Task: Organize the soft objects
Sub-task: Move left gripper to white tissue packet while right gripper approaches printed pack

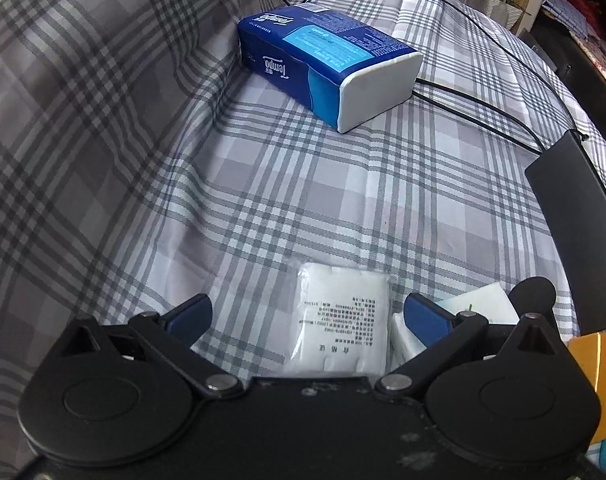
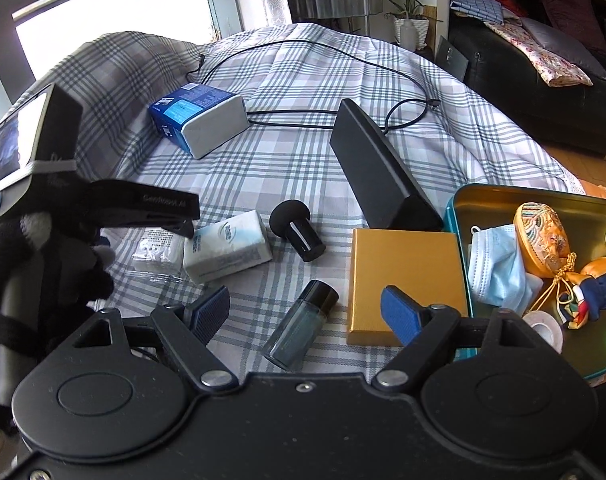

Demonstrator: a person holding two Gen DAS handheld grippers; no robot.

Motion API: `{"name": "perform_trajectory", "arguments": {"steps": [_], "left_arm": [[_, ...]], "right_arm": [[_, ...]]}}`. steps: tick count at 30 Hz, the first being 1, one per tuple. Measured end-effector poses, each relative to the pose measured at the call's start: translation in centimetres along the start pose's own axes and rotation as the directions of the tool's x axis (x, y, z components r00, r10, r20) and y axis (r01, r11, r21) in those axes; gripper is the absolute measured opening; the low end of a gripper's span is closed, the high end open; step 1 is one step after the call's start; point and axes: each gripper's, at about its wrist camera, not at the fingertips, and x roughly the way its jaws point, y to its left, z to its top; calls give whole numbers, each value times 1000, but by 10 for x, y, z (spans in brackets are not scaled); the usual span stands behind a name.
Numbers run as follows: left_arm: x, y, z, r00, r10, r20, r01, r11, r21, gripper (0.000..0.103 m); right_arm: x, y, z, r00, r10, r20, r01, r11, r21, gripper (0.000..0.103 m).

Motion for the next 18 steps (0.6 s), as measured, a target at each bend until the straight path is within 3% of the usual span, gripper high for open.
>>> {"name": "perform_trajectory", "arguments": {"steps": [9, 18], "left_arm": [[21, 1, -9, 997, 33, -68, -32, 999, 20, 103], [23, 29, -15, 997, 43, -62, -44, 999, -12, 103]], "right_arm": [[4, -1, 0, 1000, 6, -12, -6, 1000, 2, 80], [6, 2, -1, 1000, 14, -28, -14, 1000, -12, 80]]}}
